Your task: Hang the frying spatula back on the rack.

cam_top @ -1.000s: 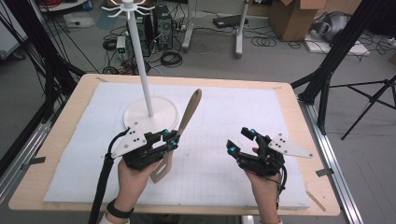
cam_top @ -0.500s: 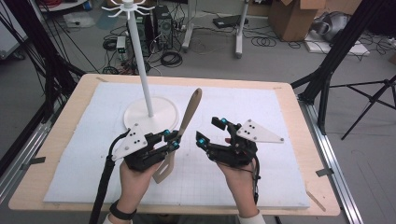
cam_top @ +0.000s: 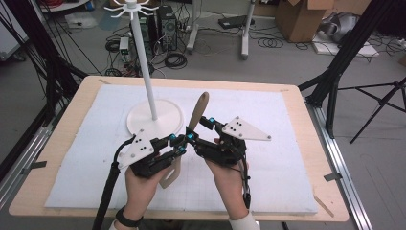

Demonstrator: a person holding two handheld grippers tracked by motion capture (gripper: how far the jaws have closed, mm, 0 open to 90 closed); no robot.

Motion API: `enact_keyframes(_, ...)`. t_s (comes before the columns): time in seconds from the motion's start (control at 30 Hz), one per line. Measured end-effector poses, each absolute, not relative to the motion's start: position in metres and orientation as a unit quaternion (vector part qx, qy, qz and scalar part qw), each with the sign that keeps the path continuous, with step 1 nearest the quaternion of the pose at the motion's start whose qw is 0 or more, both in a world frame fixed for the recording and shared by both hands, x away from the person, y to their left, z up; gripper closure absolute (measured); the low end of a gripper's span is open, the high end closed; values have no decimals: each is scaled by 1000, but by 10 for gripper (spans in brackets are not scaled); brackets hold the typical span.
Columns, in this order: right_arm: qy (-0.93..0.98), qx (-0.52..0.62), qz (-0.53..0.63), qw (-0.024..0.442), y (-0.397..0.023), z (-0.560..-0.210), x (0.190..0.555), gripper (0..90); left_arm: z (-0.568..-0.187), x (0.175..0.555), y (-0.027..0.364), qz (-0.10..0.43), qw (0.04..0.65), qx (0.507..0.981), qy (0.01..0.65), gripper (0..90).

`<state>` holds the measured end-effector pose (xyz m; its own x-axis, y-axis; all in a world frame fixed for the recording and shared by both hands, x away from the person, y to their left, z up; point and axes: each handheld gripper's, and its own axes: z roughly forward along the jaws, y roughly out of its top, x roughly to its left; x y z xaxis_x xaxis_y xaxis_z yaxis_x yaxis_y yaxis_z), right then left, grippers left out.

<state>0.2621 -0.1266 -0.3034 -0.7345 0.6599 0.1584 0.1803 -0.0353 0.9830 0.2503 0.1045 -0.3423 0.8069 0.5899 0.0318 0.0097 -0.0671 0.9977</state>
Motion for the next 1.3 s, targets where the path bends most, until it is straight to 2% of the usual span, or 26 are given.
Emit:
enact_keyframes(0.17,665,323,648,184,-124,-303,263,529,-343,250,103,228,646,697,214,776)
enact_keyframes(0.37,662,320,657,167,-123,-303,263,711,-344,251,101,232,645,695,218,776)
enact_keyframes(0.5,658,323,665,145,-124,-304,265,747,-345,252,100,235,642,696,218,775)
enact_keyframes(0.77,660,315,671,123,-126,-304,269,760,-344,255,105,216,649,697,217,764)
enact_keyframes(0.9,666,300,672,120,-129,-304,271,760,-339,257,114,206,652,697,215,607)
enact_keyframes(1.0,677,274,675,105,-132,-302,273,761,-335,261,125,170,662,703,198,493)
enact_keyframes(1.2,710,189,675,67,-130,-293,272,761,-330,274,145,24,684,719,124,378)
enact_keyframes(1.3,719,151,677,39,-128,-289,272,761,-328,276,147,-13,676,732,84,310)
